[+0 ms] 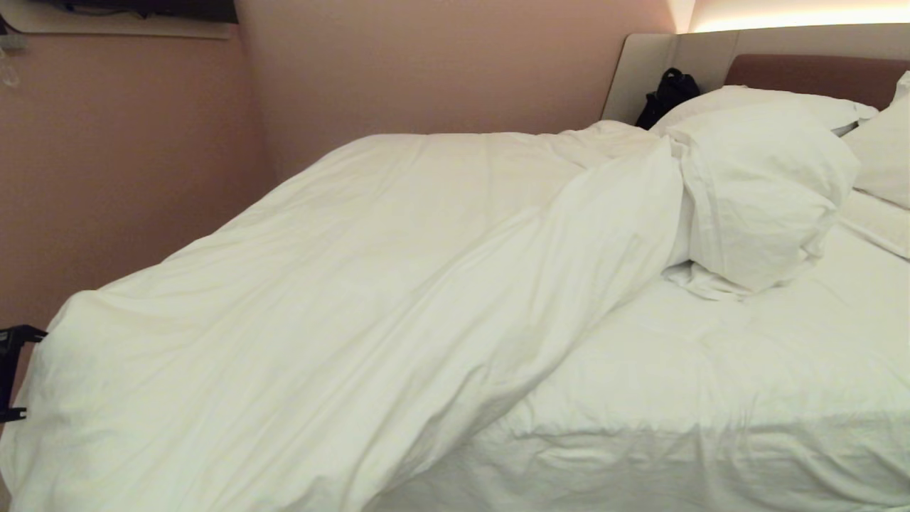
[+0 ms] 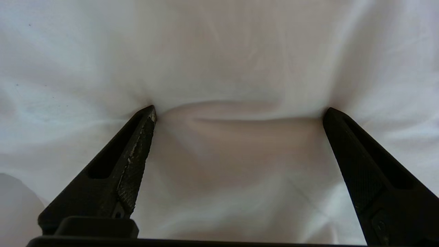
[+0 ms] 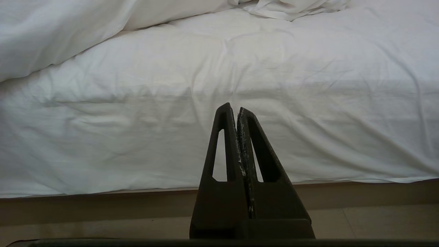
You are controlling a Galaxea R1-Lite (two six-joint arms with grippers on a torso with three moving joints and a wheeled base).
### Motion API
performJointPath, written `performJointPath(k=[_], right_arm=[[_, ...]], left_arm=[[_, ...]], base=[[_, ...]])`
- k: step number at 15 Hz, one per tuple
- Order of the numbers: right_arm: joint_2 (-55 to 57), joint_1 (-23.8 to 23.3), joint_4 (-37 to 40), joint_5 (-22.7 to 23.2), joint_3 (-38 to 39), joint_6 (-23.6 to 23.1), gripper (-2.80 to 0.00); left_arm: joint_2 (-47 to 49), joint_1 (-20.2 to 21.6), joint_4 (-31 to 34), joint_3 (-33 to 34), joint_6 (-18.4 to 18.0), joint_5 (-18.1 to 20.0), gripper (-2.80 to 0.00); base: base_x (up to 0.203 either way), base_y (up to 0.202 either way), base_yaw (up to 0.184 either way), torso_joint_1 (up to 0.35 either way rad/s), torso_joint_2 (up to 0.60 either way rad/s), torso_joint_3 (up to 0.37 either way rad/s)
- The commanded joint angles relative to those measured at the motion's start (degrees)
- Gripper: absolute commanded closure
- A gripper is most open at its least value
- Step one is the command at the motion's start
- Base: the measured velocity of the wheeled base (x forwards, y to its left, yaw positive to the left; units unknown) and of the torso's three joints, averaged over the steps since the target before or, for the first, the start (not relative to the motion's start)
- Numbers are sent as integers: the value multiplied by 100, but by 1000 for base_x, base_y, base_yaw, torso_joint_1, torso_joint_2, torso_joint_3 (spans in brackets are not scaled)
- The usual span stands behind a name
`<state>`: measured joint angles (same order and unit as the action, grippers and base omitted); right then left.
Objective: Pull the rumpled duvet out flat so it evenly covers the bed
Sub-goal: Flatten the corners of the folded blanket
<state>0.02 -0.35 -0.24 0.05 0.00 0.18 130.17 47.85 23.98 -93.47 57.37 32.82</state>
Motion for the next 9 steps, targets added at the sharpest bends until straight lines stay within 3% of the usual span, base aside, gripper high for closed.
performJointPath(k=[1,6,7,9], right_arm=[[-2,0,-2,4,0,-1,0],[-2,0,-2,4,0,-1,0],[-2,0,-2,4,0,-1,0],[-2,0,-2,4,0,-1,0]], left_arm=[[26,-3,10,-5,28,-3,-280],[17,5,2,30,11,-4,-280],[9,-2,2,48,-14,-11,0],[0,5,2,30,-24,-5,0]], base=[[0,0,0,0,0,0],[0,0,0,0,0,0],[0,0,0,0,0,0],[0,0,0,0,0,0]])
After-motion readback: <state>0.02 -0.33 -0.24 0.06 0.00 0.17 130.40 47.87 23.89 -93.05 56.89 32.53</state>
